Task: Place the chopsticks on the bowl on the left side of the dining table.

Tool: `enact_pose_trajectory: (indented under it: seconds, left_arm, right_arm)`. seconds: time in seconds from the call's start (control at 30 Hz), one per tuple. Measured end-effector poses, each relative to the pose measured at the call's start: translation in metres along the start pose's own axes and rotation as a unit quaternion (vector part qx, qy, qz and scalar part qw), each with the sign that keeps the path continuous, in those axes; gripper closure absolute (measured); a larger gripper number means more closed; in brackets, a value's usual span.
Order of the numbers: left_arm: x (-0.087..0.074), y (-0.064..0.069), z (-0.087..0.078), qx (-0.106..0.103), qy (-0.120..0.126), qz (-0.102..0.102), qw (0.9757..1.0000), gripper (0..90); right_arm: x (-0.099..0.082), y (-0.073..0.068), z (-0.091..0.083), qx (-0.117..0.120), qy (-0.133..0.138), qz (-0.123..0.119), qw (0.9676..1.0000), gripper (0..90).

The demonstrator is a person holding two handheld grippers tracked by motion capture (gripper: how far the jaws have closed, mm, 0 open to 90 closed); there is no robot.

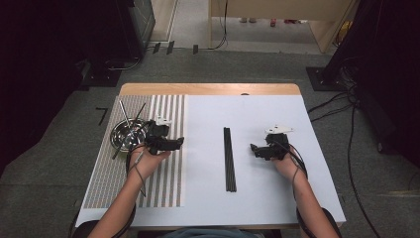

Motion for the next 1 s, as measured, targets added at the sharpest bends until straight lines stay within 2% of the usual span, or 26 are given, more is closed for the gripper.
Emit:
enact_pose_trajectory:
  seconds: [0.47,0.6,0.83,1.0]
  left_arm:
    - [-0.004,0.009,0.005,0.003,0.013,0.005,0.9999,30.0]
    - [-0.005,0.012,0.007,-0.002,0.014,0.0,0.9999,30.0]
    - [-0.006,0.02,0.012,-0.006,0.017,0.01,0.9998,29.7]
    - [-0.006,0.025,0.016,-0.013,0.017,0.004,0.9998,28.5]
  right_arm:
    - [0.0,0.0,0.0,0.0,0.0,0.0,1.0,11.1]
    - [0.0,0.0,0.0,0.0,0.0,0.0,1.0,11.1]
    - [0.0,0.0,0.0,0.0,0.0,0.0,1.0,11.1]
    - [0.0,0.0,0.0,0.0,0.0,0.001,1.0,11.2]
Point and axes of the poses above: each handheld gripper's, and its own axes: z roughly forward along the jaws, x roughly out of its top, y roughly to its right, the point moved 1 cm from there along z, roughly forward along the jaws, and after that the axes turned 5 degrees about -z, right-handed, at the moved point
